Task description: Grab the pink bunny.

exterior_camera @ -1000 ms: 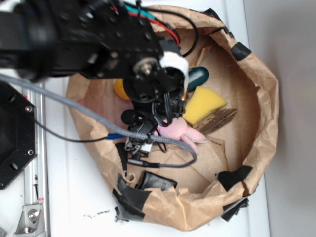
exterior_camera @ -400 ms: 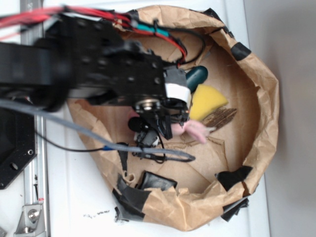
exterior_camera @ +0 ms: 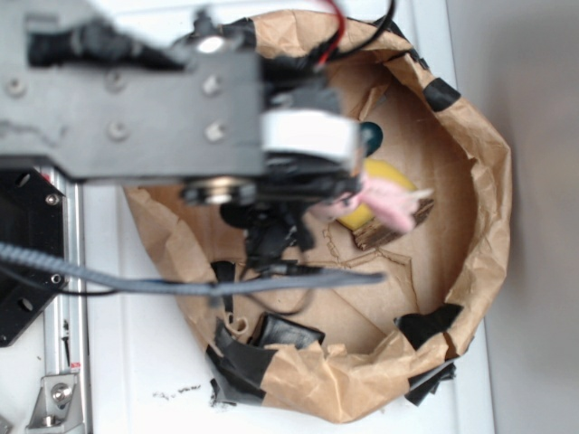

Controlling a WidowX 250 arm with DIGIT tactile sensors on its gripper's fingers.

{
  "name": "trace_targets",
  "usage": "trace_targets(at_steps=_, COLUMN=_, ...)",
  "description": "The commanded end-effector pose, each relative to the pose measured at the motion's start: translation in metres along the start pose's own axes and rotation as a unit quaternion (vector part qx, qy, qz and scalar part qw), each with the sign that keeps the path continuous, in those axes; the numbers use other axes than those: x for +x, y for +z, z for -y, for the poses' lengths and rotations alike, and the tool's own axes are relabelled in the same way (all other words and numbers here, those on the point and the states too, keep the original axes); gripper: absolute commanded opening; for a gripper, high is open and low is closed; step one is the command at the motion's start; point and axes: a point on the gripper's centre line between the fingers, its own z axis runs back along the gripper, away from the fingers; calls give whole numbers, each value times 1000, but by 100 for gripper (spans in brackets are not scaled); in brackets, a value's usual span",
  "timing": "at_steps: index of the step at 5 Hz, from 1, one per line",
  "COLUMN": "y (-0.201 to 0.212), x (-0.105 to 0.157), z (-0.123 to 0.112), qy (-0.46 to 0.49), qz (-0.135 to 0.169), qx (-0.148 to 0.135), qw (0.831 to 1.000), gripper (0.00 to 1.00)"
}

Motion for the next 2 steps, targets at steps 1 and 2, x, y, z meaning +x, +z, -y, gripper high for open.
trace_targets(at_steps=1, y=20, x=-6, z=6, qy=166, qz=-92, qx=-90, qw=978, gripper=0)
trace_targets(at_steps=2, y=7, x=-9, z=9, qy=152, qz=-126, qx=-99, qw=975, gripper=0)
